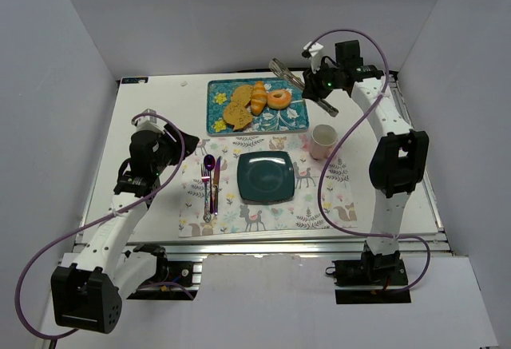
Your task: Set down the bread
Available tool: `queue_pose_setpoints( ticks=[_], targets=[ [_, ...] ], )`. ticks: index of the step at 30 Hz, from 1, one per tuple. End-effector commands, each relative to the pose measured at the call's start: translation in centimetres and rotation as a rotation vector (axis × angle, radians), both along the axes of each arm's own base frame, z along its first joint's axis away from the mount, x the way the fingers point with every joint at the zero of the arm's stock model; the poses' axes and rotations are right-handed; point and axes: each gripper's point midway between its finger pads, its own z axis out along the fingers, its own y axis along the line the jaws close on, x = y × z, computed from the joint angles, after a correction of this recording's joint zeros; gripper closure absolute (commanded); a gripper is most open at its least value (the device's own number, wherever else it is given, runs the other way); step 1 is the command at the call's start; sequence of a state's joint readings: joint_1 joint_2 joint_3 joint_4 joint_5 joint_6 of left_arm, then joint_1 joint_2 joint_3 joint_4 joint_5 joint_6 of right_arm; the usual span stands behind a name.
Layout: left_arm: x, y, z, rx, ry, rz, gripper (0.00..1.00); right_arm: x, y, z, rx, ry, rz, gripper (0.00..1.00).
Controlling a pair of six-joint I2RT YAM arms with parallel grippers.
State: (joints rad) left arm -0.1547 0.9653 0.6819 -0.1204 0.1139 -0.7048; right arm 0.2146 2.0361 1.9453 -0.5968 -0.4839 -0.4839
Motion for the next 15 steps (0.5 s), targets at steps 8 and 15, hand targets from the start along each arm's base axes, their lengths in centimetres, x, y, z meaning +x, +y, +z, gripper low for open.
queue_pose_setpoints(
  ticks=[8,15],
  targets=[
    [0.24,-0.01,1.58,-0.001,-0.036,0.005,0.37,1.58,0.93,1.97,-0.025,-0.101,0.001,0.58],
    [0.43,0.00,1.55,-0.005,-0.040,0.008,0.37,1.43,0.84,1.40,-0.120,-0.165,0.025,0.57]
  ],
)
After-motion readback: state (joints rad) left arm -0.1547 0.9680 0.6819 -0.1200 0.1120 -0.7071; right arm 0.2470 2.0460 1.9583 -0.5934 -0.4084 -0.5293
